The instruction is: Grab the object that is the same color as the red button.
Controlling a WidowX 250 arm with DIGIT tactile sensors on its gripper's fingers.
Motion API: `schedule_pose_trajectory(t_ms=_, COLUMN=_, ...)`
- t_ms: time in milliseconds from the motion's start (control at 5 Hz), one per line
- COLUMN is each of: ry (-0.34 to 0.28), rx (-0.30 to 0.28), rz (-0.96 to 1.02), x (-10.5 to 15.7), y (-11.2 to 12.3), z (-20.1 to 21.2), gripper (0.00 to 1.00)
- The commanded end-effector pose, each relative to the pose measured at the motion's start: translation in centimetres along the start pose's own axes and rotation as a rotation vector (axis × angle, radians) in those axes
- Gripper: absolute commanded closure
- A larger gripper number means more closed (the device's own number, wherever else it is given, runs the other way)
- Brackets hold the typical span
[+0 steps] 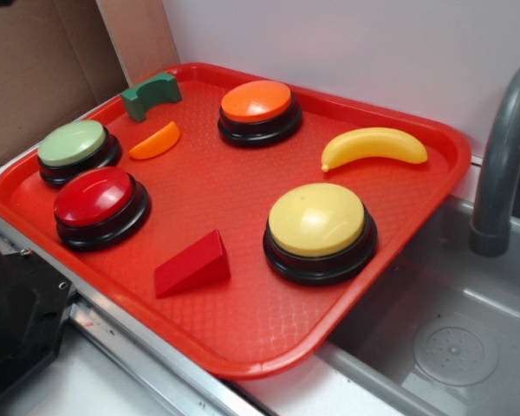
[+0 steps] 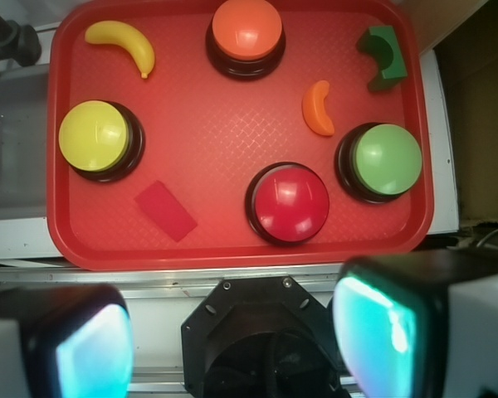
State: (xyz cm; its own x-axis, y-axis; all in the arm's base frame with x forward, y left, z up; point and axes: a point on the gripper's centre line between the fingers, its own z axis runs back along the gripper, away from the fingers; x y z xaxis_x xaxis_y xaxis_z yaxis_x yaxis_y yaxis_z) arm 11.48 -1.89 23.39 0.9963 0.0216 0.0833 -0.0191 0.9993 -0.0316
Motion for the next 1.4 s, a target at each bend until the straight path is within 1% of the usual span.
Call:
schedule_pose_trajectory(t_ms=0, ry=0.022, rx=0.019, rz=-0.275, x=0.0, y=-4.6, z=-5.3, gripper=0.0)
schedule_pose_trajectory(t_ms=200, ry=0.041, rx=0.033, rz=-0.313, x=0.0, y=-5.1, z=-7.7, gripper=0.0)
schedule_pose_trajectory(t_ms=400, ry=0.066, rx=0.063, rz=-0.313, x=0.2, y=-5.4, z=-11.3, gripper=0.0)
schedule_pose_trajectory(t_ms=600, ry=0.051, rx=0.128, rz=-0.346, x=0.6, y=-6.2, z=-13.7, gripper=0.0)
schedule_pose_trajectory(t_ms=800, ry=0.037, rx=0.134, rz=-0.4, x=1.7, y=-6.9, z=-15.4, gripper=0.0)
schedule_pose_trajectory(t_ms=1000, ry=0.045, rx=0.134, rz=-0.456, x=2.2, y=-7.3, z=-17.1, gripper=0.0)
schedule_pose_trajectory(t_ms=1200, ry=0.056, rx=0.132, rz=-0.467, x=2.6, y=-6.9, z=-18.4, gripper=0.0)
